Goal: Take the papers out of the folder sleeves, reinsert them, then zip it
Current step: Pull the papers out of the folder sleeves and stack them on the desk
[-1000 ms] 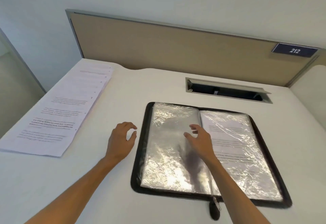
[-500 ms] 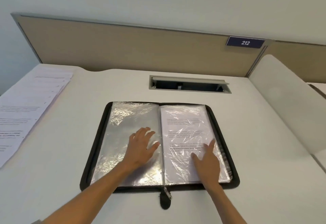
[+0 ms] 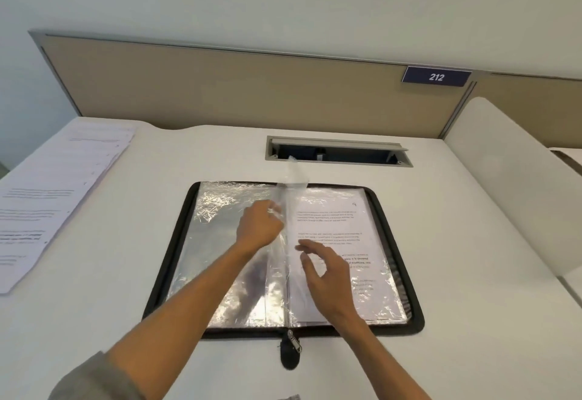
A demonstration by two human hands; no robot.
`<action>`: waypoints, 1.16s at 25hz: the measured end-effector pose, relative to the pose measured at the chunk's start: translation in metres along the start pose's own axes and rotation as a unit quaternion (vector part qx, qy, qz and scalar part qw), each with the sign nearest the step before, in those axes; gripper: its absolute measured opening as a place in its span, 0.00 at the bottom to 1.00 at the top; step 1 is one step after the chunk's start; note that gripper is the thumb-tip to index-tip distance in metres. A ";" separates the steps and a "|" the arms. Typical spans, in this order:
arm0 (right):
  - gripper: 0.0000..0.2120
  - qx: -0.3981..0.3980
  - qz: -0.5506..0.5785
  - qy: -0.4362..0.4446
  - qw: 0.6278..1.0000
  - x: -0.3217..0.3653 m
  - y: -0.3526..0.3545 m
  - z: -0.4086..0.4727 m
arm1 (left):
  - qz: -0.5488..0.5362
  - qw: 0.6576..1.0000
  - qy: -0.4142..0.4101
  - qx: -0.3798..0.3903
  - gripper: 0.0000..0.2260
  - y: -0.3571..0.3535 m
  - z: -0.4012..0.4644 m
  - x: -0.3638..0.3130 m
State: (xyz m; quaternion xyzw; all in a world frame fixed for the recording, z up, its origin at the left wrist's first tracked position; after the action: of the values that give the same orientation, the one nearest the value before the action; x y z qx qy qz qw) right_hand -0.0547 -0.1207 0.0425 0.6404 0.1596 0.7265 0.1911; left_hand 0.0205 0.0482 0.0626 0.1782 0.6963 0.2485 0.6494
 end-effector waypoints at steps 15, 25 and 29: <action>0.50 -0.091 -0.330 -0.241 0.908 -0.083 0.038 0.017 | 0.342 0.918 -0.200 0.009 0.29 0.038 -0.012 0.070; 0.24 -0.090 -0.092 -0.308 0.943 -0.099 0.085 0.074 | 0.318 0.866 -0.314 0.222 0.28 -0.083 -0.051 0.053; 0.13 -0.036 -0.113 -0.305 0.945 -0.109 0.084 0.110 | 0.300 0.876 -0.330 0.181 0.27 -0.083 -0.053 0.052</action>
State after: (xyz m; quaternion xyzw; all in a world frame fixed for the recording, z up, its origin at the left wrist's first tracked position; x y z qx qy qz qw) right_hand 0.0600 -0.2479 0.0021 0.8015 0.1390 0.4756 0.3347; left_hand -0.0309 0.0047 -0.0262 0.5649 0.3874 0.2275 0.6922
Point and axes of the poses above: each hand's wrist, its own z-axis towards the middle knuckle, its own y-axis out of the back of the hand, x = y × z, the point moved 5 cm from there along z, towards the middle knuckle, and after that the axes turned 10 degrees about -y, right-handed, at the moved point
